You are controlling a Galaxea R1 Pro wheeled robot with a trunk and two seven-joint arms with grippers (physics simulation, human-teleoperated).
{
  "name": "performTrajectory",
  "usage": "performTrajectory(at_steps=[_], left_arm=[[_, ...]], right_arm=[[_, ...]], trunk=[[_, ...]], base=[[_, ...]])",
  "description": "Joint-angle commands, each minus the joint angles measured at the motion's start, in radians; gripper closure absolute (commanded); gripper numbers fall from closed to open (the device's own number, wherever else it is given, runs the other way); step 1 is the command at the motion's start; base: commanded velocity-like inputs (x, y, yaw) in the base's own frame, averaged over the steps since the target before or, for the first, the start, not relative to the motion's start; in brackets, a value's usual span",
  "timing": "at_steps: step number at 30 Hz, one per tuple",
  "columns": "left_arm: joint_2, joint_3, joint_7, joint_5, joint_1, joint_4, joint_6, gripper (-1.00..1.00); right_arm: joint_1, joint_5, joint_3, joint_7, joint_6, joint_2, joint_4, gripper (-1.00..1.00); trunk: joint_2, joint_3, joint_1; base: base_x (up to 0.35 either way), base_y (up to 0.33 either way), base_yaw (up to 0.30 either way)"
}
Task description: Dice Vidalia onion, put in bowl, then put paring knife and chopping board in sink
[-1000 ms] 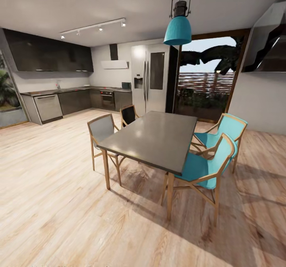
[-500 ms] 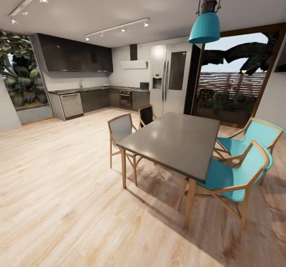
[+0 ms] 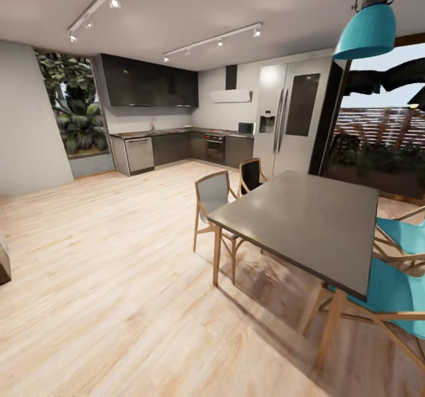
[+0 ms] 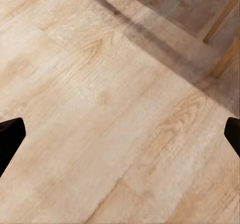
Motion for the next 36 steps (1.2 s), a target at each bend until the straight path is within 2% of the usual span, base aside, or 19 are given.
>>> performTrajectory(at_steps=[1, 20, 36], left_arm=[[0.001, 0.000, 0.000, 0.001, 0.000, -0.001, -0.002, -1.00], [0.006, 0.000, 0.000, 0.001, 0.000, 0.000, -0.002, -1.00], [0.006, 0.000, 0.000, 0.001, 0.000, 0.012, -0.002, -1.00]], right_arm=[[0.000, 0.001, 0.000, -0.001, -0.002, 0.000, -0.001, -1.00], [0.000, 0.001, 0.002, -0.001, -0.002, 0.000, 0.001, -1.00], [0.000, 0.001, 0.002, -0.001, -0.003, 0.000, 0.001, -1.00]], trunk=[[0.000, -0.001, 0.000], [0.000, -0.001, 0.000], [0.000, -0.001, 0.000]], base=[[0.195, 0.241, 0.274], [0.225, 0.213, 0.274], [0.292, 0.022, 0.256]])
